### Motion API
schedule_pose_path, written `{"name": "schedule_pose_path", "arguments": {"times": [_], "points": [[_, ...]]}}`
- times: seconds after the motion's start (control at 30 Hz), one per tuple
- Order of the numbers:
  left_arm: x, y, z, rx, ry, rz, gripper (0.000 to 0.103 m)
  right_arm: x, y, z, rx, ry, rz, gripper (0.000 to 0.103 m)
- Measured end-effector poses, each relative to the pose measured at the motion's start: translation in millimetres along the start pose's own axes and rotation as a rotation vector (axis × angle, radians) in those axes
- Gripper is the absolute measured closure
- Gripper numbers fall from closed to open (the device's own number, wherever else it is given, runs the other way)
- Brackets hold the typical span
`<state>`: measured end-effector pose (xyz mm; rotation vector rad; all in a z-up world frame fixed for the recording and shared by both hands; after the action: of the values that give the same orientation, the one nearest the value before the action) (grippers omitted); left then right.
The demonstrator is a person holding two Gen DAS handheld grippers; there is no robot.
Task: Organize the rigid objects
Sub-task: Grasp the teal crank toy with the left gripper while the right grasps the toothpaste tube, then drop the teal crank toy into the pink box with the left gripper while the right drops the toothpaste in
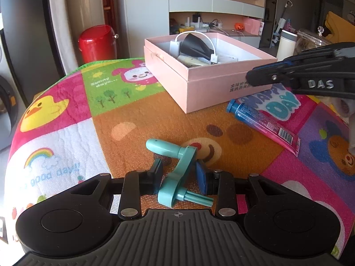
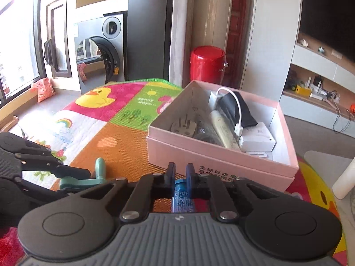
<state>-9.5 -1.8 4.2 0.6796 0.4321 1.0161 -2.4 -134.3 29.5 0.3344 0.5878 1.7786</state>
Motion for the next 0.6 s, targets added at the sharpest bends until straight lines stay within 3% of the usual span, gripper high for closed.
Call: {"name": "schedule_pose_path", "arguments": {"times": [0.13, 0.23, 0.33, 0.5, 0.6], "points": [[-1, 3, -5, -0.042, 0.022, -0.010, 0.077, -5, 33, 4, -0.055, -0.006, -0.008, 0.099], [-5, 5, -11, -0.079, -0.005, 0.004, 0.077, -11, 51, 6, -0.082, -0.017, 0.002, 0.099], [-5, 4, -8, -0.059, 0.015, 0.012, 0.078, -12, 54, 3, -0.073, -0.002, 0.017, 0.098], [-5, 4, -4, -0.016, 0.072, 0.015, 0.078, -7, 18, -4, 0.001, -0.008, 0.031, 0.076], [-10, 8, -6, -0.006, 0.033, 0.036, 0.078, -6, -15, -7, 0.050, -0.028, 0.024, 0.071]]}}
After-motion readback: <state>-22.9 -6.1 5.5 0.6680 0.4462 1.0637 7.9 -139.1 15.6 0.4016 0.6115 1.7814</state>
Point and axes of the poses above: each gripper's, at about its wrist camera, not at the fingertips, and y roughly against the way its jaws point, x to its left, z to its top, the point moved 2 cm from there along -y, roughly the way its jaws point, and after that the axes turned 3 degrees about y, right-handed, at the moved point
